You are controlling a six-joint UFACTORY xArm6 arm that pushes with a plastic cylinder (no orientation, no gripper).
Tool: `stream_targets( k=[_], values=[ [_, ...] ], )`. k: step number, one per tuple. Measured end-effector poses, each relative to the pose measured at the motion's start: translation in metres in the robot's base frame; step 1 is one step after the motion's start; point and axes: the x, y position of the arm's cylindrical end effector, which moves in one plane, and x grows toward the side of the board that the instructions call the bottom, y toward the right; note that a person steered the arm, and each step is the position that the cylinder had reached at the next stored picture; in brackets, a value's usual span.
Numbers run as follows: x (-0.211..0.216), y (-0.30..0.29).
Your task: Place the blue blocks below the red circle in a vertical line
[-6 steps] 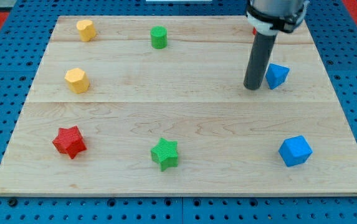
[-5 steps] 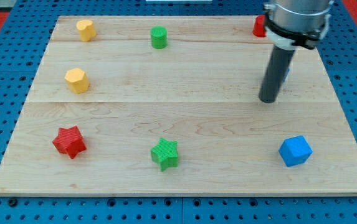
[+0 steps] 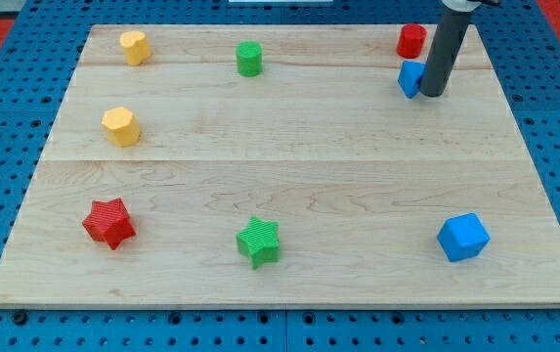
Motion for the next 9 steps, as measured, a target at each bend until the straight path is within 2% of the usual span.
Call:
stream_targets(
  k=[1,2,4,6,7,8,9],
  values=[
    [0.050,0.025],
    [0.127,0.067],
    [0.221,0.060],
    [0.239,-0.012],
    [0.240,-0.031],
    [0.271,-0.018],
    [0.274,-0.052]
  ],
)
